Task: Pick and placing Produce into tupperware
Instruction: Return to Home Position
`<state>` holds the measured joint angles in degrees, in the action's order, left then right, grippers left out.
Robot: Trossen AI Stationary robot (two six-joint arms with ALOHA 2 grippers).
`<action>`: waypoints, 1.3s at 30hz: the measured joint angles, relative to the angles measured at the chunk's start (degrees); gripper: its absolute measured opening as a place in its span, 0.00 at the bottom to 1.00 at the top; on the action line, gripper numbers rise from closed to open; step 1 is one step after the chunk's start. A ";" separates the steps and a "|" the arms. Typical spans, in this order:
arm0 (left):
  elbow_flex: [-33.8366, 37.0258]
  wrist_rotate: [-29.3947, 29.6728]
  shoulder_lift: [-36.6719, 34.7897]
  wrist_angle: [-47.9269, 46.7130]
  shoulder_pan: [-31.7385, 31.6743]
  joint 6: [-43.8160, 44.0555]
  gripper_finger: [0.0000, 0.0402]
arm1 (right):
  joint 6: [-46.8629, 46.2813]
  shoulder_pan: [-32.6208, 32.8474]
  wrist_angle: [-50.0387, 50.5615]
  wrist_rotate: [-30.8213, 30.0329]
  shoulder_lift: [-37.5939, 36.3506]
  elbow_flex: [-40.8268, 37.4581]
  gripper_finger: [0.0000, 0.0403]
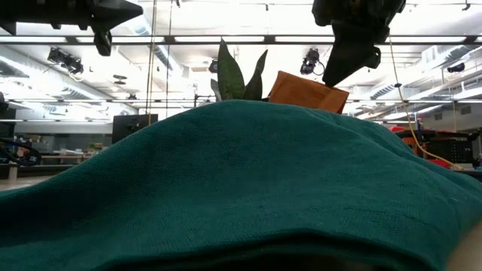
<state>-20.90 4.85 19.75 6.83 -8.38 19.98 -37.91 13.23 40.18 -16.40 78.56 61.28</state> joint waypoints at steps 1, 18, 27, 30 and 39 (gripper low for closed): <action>0.52 0.50 0.02 0.66 0.62 0.00 0.02 | 0.00 0.00 0.01 0.00 0.00 0.00 0.08; 2.68 4.62 -10.30 -2.93 4.41 -4.58 0.02 | -0.21 0.00 0.02 1.52 0.02 0.02 0.08; 2.70 5.06 -13.38 -5.10 4.39 -5.44 0.02 | -0.39 0.00 0.03 1.52 0.02 0.04 0.08; 2.70 5.06 -13.44 -4.41 4.39 -6.61 0.01 | -1.58 0.00 0.02 1.51 0.02 0.07 0.08; 8.89 5.48 -14.17 5.50 4.39 -6.39 0.01 | -3.06 0.00 0.00 1.51 0.02 0.07 0.08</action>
<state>-12.01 10.33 5.58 12.33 -3.99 13.59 -40.97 13.23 40.18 -14.90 78.59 61.34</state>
